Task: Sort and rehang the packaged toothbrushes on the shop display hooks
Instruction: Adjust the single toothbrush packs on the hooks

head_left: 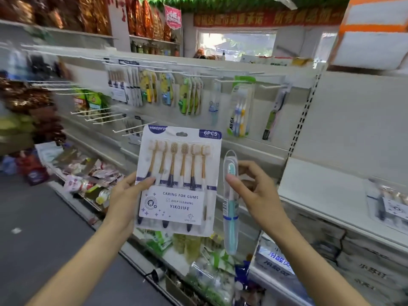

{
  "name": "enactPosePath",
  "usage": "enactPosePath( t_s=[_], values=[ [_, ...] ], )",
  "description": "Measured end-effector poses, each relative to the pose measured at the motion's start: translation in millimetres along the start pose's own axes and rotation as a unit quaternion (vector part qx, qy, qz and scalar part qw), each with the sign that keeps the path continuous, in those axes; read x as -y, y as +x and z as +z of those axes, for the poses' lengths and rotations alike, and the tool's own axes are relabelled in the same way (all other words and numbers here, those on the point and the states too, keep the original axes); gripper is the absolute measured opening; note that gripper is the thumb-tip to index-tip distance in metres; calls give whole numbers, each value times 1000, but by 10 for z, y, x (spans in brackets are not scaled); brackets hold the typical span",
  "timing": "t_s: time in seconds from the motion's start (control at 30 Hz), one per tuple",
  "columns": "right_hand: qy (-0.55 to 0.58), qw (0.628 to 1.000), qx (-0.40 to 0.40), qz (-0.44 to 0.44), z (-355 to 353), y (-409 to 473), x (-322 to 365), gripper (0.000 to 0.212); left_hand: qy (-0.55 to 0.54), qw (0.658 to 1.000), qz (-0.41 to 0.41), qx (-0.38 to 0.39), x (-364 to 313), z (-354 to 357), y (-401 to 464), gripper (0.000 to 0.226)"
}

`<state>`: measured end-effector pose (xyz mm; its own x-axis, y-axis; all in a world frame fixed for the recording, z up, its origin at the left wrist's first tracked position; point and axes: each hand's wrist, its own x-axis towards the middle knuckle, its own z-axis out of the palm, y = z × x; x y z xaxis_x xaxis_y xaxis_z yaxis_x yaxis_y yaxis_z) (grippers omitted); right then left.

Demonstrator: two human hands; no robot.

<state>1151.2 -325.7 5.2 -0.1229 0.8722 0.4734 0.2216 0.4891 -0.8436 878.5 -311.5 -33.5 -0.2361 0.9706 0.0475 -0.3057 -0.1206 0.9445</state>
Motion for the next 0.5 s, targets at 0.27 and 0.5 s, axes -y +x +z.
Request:
enactPosePath(
  t_s=[0.27,0.5],
  values=[
    [18,1000,20,14,1078,294,76,17,20,999,33,-34,-326,-1001,203,30],
    [36,999,19,20,1744,538,80,20,35,996,41,-64,-397,-1595,366,32]
  ],
)
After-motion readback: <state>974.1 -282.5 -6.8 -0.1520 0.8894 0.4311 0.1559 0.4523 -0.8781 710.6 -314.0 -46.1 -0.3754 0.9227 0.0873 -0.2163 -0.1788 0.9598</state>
